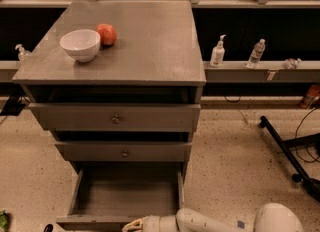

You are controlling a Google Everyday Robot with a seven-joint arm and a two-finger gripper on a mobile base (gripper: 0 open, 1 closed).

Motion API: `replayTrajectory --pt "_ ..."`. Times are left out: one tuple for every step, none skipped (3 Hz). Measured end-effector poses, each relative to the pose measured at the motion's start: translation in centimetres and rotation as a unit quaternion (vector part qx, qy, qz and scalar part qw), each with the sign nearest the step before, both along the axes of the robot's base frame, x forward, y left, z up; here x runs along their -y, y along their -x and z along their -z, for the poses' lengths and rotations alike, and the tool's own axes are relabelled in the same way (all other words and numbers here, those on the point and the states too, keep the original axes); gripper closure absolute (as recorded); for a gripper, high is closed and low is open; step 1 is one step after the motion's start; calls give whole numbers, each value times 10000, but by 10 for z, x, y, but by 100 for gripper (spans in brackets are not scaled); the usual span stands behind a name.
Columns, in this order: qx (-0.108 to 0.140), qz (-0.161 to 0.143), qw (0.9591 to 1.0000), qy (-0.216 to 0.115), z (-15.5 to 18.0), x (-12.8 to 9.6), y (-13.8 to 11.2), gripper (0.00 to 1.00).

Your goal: Close bottom drawer

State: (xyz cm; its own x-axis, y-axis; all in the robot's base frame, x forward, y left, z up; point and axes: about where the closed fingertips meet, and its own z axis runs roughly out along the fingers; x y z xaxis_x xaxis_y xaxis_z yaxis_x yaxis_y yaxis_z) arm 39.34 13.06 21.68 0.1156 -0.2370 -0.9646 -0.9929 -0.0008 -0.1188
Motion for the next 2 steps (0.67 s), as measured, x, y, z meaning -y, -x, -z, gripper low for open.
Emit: replayTrajectory --pt "-113 78 9998 135 23 8 4 100" --pt "-123 373 9990 224 35 18 12 100"
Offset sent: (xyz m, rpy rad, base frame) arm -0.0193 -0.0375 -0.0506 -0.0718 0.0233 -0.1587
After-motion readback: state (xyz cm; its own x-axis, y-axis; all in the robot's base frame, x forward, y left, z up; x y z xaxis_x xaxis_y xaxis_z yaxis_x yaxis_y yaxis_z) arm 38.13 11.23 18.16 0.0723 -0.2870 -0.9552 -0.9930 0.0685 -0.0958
